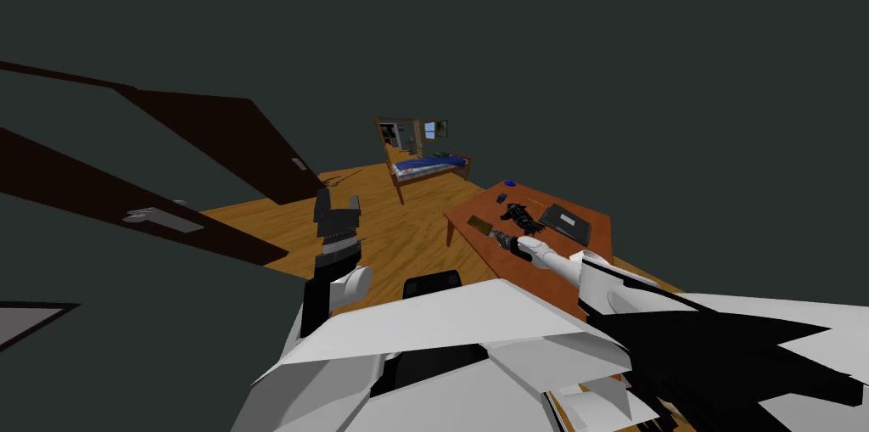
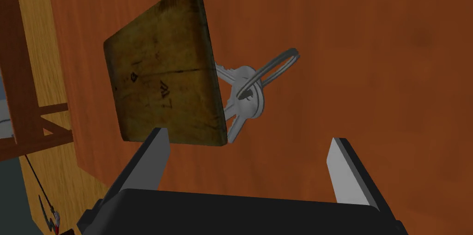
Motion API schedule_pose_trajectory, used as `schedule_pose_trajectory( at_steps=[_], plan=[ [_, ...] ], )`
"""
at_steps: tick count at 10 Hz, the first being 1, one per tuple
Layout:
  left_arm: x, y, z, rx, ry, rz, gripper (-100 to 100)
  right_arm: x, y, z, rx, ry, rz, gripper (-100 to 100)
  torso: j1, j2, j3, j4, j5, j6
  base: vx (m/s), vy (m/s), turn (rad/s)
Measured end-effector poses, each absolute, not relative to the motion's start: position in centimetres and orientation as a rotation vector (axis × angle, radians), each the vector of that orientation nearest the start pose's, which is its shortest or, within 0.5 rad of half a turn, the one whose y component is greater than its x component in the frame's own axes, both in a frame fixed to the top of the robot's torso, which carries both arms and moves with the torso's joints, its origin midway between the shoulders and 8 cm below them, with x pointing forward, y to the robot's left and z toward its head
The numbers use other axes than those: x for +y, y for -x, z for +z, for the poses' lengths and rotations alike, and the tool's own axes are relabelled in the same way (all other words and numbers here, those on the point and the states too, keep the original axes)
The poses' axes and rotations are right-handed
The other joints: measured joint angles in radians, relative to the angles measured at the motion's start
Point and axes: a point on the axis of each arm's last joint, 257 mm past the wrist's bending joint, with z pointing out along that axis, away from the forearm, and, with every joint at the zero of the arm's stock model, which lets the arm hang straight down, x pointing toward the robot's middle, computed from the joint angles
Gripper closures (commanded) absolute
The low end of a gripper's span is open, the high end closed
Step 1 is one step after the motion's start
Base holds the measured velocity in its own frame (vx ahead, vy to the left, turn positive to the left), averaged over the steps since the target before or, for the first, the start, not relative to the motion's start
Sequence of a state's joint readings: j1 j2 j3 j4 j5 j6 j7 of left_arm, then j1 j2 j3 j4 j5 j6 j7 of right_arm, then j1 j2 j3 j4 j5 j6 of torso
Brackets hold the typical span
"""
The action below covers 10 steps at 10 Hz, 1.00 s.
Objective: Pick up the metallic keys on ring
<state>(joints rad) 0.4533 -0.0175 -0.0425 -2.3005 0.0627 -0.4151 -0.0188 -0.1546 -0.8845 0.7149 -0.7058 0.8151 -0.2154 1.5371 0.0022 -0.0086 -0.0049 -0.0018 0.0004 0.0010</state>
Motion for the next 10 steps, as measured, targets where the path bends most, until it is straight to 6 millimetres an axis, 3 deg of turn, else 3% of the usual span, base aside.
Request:
schedule_pose_trajectory(
  at_steps=[1, 2, 3, 6, 7, 10],
  plan=[
    [26.9, -35.8, 3.3, 0.583, 0.724, -1.382, 0, -55.8, -34.3, -50.4, 1.672, 2.204, -0.809, -100, 0.000, -0.002, -0.001, 0.000, 0.000, 0.000, 0.076, 0.018, 0.004],
    [26.9, -35.8, 3.3, 0.583, 0.724, -1.382, 0, -55.9, -34.2, -50.4, 1.669, 2.213, -0.811, 0, -0.001, 0.002, 0.001, 0.000, 0.000, 0.000, 0.013, 0.003, 0.001],
    [26.9, -35.8, 3.3, 0.583, 0.724, -1.382, 0, -55.9, -34.2, -50.4, 1.669, 2.212, -0.811, -100, -0.002, 0.006, 0.003, 0.001, 0.000, 0.000, 0.028, -0.046, 0.032],
    [26.9, -35.8, 3.3, 0.583, 0.724, -1.382, 0, -54.2, -34.2, -51.8, 1.675, 2.203, -0.813, -100, -0.008, 0.006, 0.003, 0.001, -0.002, 0.000, 0.033, -0.076, 0.023],
    [26.9, -35.8, 3.3, 0.583, 0.724, -1.382, 0, -54.2, -34.2, -51.8, 1.676, 2.203, -0.816, 100, -0.006, 0.007, 0.004, 0.001, -0.001, 0.001, 0.004, -0.009, 0.000],
    [26.9, -35.8, 3.3, 0.583, 0.724, -1.382, 0, -54.3, -34.0, -51.9, 1.677, 2.208, -0.814, 100, -0.001, 0.009, 0.006, 0.003, 0.000, -0.001, -0.002, -0.002, -0.008]
  ],
)
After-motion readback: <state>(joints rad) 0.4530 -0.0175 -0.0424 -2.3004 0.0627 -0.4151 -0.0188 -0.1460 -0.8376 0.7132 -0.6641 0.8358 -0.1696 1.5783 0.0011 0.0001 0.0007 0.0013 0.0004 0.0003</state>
